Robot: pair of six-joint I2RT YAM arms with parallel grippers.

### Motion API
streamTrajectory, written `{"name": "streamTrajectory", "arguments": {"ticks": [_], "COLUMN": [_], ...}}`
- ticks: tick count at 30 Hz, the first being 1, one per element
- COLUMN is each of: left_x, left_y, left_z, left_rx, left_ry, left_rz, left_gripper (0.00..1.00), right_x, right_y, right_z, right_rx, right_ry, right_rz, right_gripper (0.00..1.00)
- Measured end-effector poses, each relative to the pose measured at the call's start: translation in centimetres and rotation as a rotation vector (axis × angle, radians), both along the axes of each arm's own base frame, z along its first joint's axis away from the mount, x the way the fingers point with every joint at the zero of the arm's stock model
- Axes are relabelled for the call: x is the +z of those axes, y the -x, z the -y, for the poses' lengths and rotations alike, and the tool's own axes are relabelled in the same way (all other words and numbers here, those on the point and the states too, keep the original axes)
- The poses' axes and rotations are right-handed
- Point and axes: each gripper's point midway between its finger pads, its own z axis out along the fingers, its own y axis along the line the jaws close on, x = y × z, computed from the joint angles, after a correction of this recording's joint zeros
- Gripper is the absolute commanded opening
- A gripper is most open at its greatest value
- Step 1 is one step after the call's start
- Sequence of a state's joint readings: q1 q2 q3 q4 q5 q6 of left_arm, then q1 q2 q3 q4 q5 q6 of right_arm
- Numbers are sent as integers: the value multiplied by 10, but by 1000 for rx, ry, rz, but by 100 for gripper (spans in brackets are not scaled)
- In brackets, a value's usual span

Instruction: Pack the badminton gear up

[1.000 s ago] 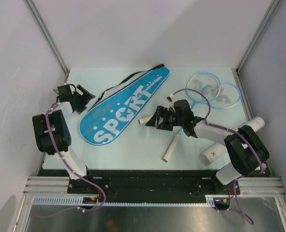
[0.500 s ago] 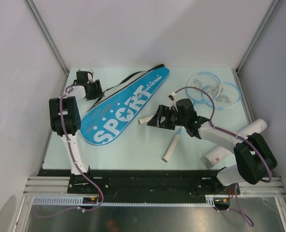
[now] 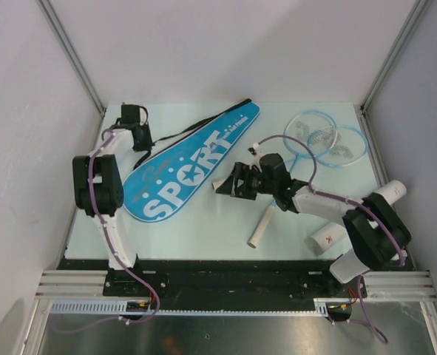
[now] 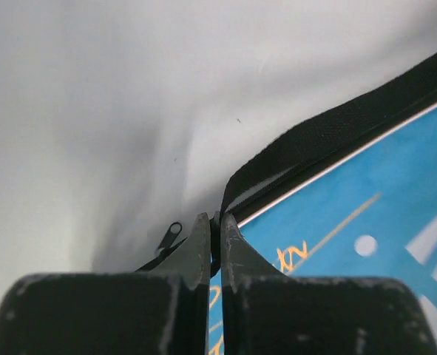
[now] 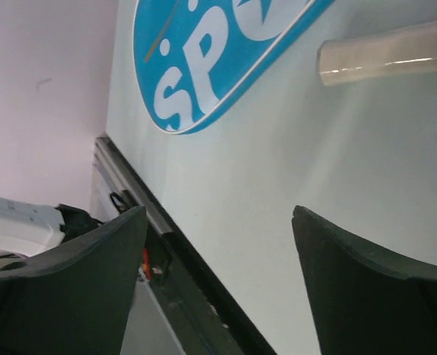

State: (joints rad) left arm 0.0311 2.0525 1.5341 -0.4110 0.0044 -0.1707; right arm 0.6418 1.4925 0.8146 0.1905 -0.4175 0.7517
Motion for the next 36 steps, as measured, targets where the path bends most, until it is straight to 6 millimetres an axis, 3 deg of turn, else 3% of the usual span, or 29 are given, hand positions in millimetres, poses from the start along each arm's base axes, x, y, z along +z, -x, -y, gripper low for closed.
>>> {"name": "streamTrajectory", "arguments": {"ticks": [1, 3, 8, 10, 12, 18, 25, 29, 32, 36], "left_x": [15, 48, 163, 196, 216, 235, 254, 269, 274, 271], "left_y": [2, 5, 21, 36, 52, 99, 153, 176, 184, 183], "left_z": [3, 7, 31, 48, 63, 96, 137, 140, 136, 129], "left_rx": [7, 25, 29, -5, -39, -121, -226, -251, -233, -179], "left_ry": [11, 34, 130, 161, 190, 269, 381, 412, 418, 413], "left_rz": [22, 80, 321, 390, 432, 465, 495, 538, 563, 565], "left_gripper": [0, 1, 1, 0, 0, 0, 0, 0, 0, 0], "right_x": [-4, -12, -38, -43, -42, -31, -33, -20, -23, -30], "right_y": [-1, -5, -18, -20, -23, -45, -77, -83, -76, -57], "right_z": [-8, -26, -81, -99, -112, -147, -178, -186, -181, -157], "right_rx": [4, 14, 50, 69, 81, 86, 79, 106, 152, 211], "right_ry": [-18, -57, -129, -151, -168, -243, -277, -279, -234, -60], "right_rz": [-17, -50, -151, -165, -161, -125, -103, -67, -58, 6], "right_gripper": [60, 51, 48, 48, 48, 48, 51, 56, 78, 96]}}
